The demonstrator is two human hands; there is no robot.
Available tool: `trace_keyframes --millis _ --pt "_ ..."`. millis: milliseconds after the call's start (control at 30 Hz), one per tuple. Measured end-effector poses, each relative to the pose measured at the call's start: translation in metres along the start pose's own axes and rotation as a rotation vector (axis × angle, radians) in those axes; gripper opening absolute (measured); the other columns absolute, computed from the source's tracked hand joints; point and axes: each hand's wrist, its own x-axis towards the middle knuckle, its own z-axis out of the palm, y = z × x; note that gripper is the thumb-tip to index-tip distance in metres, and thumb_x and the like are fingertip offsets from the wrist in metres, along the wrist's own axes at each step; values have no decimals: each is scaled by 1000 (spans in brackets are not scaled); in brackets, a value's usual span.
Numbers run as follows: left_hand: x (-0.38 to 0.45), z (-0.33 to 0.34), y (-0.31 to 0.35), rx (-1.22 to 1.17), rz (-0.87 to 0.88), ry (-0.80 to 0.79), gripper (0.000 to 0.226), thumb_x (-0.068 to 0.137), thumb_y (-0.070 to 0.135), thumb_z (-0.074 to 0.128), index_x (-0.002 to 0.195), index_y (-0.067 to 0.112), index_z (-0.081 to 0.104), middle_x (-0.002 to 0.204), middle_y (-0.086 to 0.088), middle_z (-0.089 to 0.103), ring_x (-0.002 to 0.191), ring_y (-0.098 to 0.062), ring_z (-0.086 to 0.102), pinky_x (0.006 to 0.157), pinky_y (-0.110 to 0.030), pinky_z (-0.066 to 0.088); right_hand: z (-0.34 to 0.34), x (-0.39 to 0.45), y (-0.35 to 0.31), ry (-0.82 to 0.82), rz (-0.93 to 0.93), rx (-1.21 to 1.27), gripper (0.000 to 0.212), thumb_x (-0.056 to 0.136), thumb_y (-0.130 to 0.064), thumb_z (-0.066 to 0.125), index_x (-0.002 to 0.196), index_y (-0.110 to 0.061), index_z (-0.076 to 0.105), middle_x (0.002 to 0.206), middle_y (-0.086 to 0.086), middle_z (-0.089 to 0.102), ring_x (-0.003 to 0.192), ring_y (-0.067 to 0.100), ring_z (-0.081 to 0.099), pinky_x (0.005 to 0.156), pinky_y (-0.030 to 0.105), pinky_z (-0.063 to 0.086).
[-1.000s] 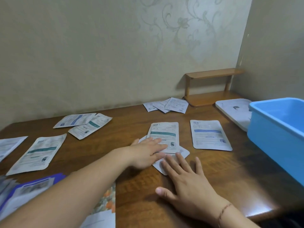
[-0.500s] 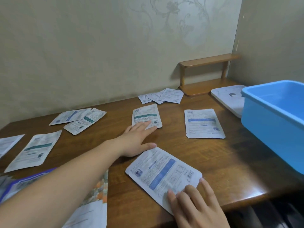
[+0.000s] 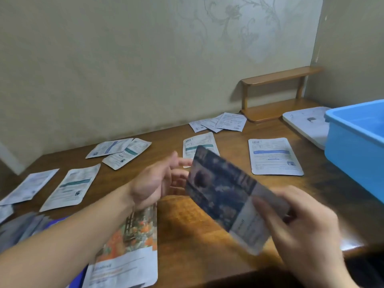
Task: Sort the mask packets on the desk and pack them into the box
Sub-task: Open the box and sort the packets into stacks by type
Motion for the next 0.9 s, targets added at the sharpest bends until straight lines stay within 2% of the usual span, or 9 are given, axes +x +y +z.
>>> trace_keyframes --millis 67,167,233,300,400,600,667,800,900 --pt "2 -4 3 -52 18 67 55 100 49 40 132 7 54 122 -22 65 104 -29 64 84 -39 54 9 4 4 -64 341 219 29 78 -25 80 99 -40 65 81 -13 70 73 2 67 56 21 56" --pt "9 -2 -1 361 -3 209 32 94 17 63 125 12 61 111 -10 71 94 -14 68 69 -22 55 24 -12 11 -278 421 156 71 72 -32 82 125 -60 43 84 -15 72 79 -2 69 68 24 59" --pt "11 -5 -9 764 -12 204 25 90 23 69 115 27 67 104 6 71 93 -5 65 78 -22 52 36 -27 3 -422 263 -194 67 70 -50 77 124 -65 41 75 -24 65 82 1 68 69 24 56" --pt "9 -4 -17 1010 -31 166 24 89 33 69 113 32 68 106 15 68 95 -1 61 82 -20 47 45 -38 6 -426 33 -527 46 65 -61 68 110 -54 61 66 -27 50 77 10 62 53 26 49" --pt "4 -1 -25 1193 16 134 34 91 41 65 124 32 62 117 12 63 100 -2 57 88 -26 48 45 -46 13 -327 -161 -621 40 66 -64 55 88 -34 72 79 -8 57 79 25 51 56 34 44" --pt "-15 -13 -27 1313 39 8 43 90 46 63 131 33 58 130 14 54 118 -5 49 102 -35 44 61 -59 13 -534 -313 -554 51 78 -71 49 108 -35 70 125 1 65 118 31 58 97 53 34" --pt "-18 -15 -28 1319 3 -5 44 90 46 63 133 36 56 134 15 50 124 -6 44 107 -39 39 69 -63 9 -571 -282 -531 49 77 -68 49 109 -36 69 125 0 66 117 29 61 98 51 32" --pt "-18 -20 -30 1290 -15 54 44 91 39 64 134 37 55 137 15 47 129 -7 39 111 -43 33 82 -62 -9 -609 -212 -546 48 70 -66 51 106 -37 65 119 -1 67 112 31 63 91 56 48" --pt "-18 -20 -31 1284 -31 62 44 93 37 63 135 37 54 138 15 46 131 -8 37 112 -43 31 86 -64 -14 -640 -170 -550 48 67 -68 54 106 -39 58 116 -2 64 112 32 60 89 60 46"
